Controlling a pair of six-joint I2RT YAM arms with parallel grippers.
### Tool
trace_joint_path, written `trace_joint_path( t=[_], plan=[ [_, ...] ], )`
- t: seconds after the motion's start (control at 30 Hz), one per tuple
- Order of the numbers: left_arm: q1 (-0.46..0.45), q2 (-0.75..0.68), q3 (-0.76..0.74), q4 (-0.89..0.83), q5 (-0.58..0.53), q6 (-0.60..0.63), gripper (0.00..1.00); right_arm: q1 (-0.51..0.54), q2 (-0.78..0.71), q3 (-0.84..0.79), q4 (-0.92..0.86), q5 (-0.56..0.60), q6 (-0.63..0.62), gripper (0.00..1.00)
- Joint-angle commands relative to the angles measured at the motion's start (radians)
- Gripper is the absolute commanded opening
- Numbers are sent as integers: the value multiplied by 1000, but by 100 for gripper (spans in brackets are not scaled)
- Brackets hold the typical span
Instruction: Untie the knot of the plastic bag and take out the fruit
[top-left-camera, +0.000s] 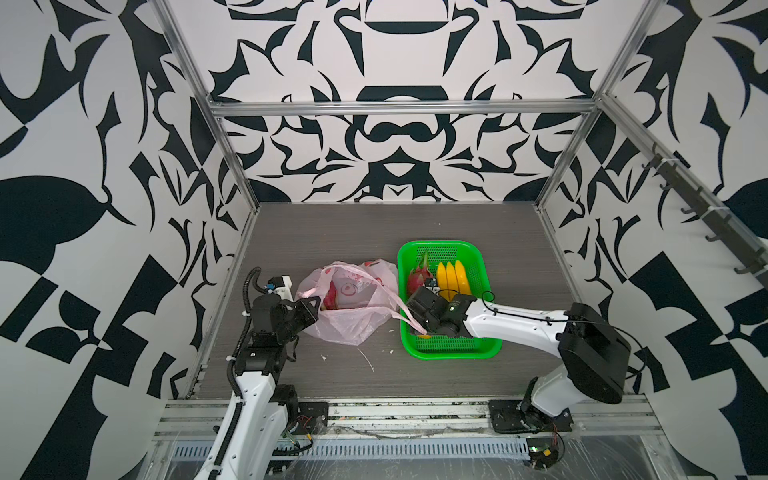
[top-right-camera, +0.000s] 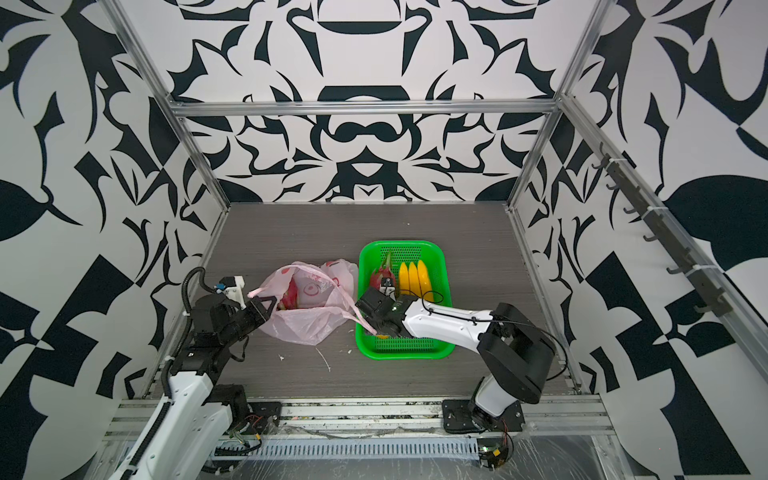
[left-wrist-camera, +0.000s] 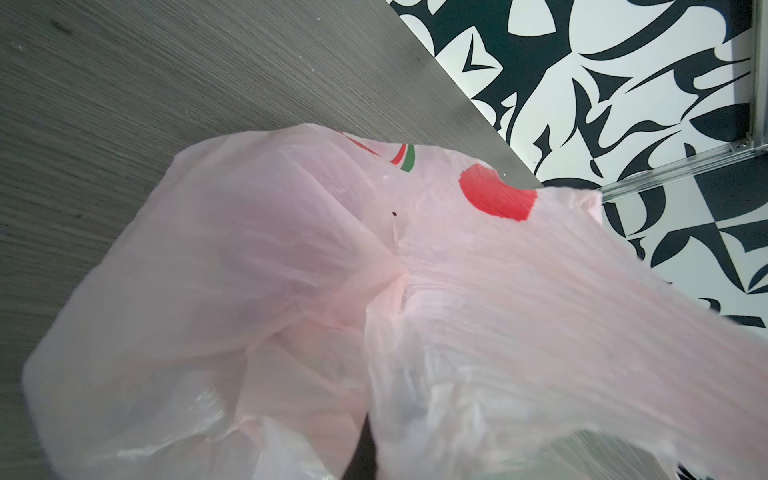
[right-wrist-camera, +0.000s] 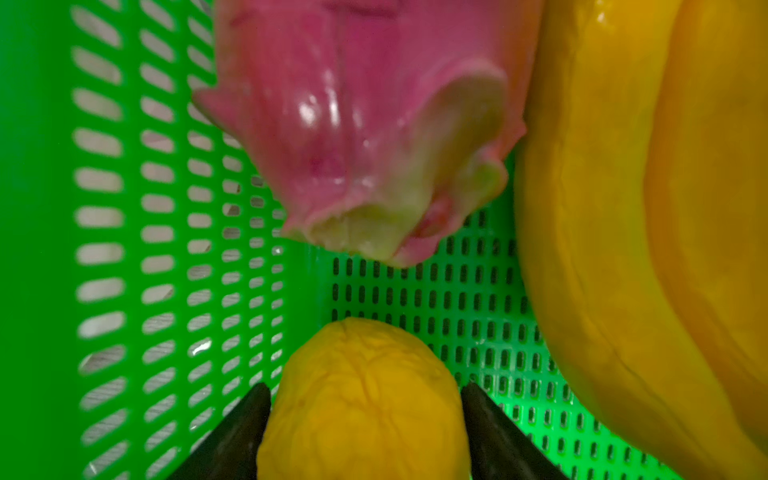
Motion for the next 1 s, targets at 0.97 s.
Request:
trace_joint_path(
  t=[0.97],
  plan=[
    [2, 3, -13, 31, 6, 9, 0, 4, -104, 71, -106, 78, -27, 82]
  ],
)
